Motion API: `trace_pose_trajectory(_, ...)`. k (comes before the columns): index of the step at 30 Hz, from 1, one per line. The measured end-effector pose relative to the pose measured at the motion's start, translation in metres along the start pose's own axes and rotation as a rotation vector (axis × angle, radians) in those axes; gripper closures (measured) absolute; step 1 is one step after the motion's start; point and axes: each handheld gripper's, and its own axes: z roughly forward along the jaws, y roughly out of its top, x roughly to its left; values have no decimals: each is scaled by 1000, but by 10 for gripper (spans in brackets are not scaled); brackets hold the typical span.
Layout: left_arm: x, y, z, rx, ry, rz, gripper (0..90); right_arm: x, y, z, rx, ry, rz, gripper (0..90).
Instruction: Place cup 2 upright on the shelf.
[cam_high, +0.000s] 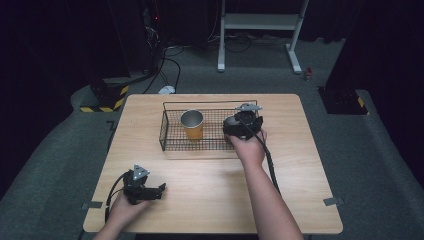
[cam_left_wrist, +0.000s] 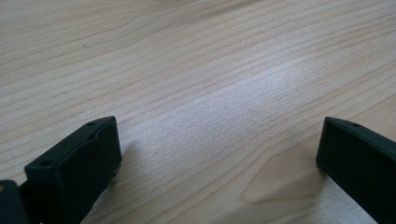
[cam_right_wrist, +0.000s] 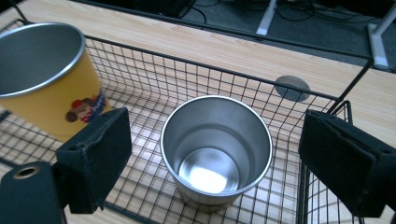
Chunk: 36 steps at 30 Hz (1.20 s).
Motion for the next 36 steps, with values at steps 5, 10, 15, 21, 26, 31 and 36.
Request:
trace_pose_trajectory(5, 0, 0, 0, 0, 0, 0, 2, -2, -11, -10, -8, 25, 14, 97)
trace_pose_trajectory(10, 0, 0, 0, 0, 0, 0, 2, -5, -19, -20, -30, 37, 7, 98)
trace_pose_trajectory(15, 0, 0, 0, 0, 0, 0, 2, -8, -32, -24, -35, 51, 20, 98)
trace_pose_trajectory(21, 0, 0, 0, -1, 3, 4, 2, -11, -52, -27, -37, 55, 14, 98)
trace_pose_trajectory(26, 0, 0, 0, 1, 1, 4, 2, -18, -70, -32, -29, 54, 16, 98)
trace_pose_trajectory(31, 1, 1, 0, 3, 2, 11, 1, -25, -89, -40, -18, 40, 14, 99)
trace_pose_trajectory(36, 1, 1, 0, 3, 2, 9, 1, -33, -108, -46, 9, 27, 13, 99)
